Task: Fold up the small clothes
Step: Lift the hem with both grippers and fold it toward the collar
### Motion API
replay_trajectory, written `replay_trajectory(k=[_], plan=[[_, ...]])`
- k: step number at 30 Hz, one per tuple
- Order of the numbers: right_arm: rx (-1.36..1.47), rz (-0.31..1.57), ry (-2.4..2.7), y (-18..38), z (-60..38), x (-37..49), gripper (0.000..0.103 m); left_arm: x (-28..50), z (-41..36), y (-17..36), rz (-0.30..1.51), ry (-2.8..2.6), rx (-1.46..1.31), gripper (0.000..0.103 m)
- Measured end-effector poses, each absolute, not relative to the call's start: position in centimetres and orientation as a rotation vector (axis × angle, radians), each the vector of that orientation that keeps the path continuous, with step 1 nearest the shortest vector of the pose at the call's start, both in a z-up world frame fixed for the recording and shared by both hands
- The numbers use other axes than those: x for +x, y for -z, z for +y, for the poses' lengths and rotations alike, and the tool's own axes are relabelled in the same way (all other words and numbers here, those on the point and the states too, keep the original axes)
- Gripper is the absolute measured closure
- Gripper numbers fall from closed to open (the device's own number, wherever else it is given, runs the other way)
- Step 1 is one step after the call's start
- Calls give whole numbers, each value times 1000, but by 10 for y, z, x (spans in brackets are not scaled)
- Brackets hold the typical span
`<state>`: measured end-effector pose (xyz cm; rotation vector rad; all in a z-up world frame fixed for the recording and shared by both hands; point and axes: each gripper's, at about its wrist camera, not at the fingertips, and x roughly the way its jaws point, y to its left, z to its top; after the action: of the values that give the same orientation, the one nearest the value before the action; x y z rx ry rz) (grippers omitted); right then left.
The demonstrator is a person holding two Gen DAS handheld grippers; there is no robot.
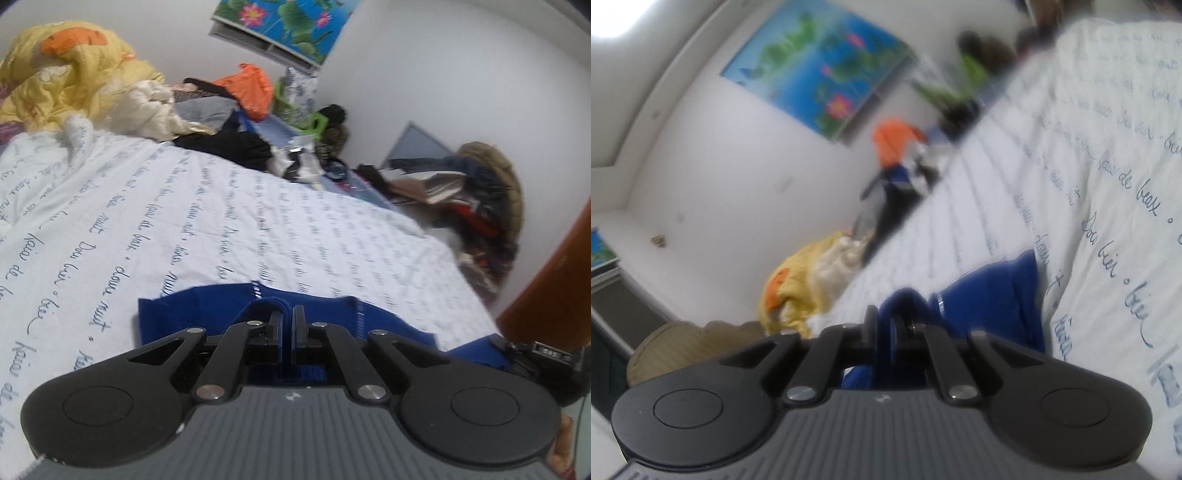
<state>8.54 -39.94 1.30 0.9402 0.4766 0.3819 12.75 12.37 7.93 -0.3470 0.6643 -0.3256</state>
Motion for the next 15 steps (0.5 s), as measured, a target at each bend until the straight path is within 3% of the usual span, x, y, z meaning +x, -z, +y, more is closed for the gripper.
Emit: replay_trajectory(k=[15], plan=[[1018, 618, -224, 30, -382, 191, 97, 218, 118, -26, 771, 101, -340, 100]])
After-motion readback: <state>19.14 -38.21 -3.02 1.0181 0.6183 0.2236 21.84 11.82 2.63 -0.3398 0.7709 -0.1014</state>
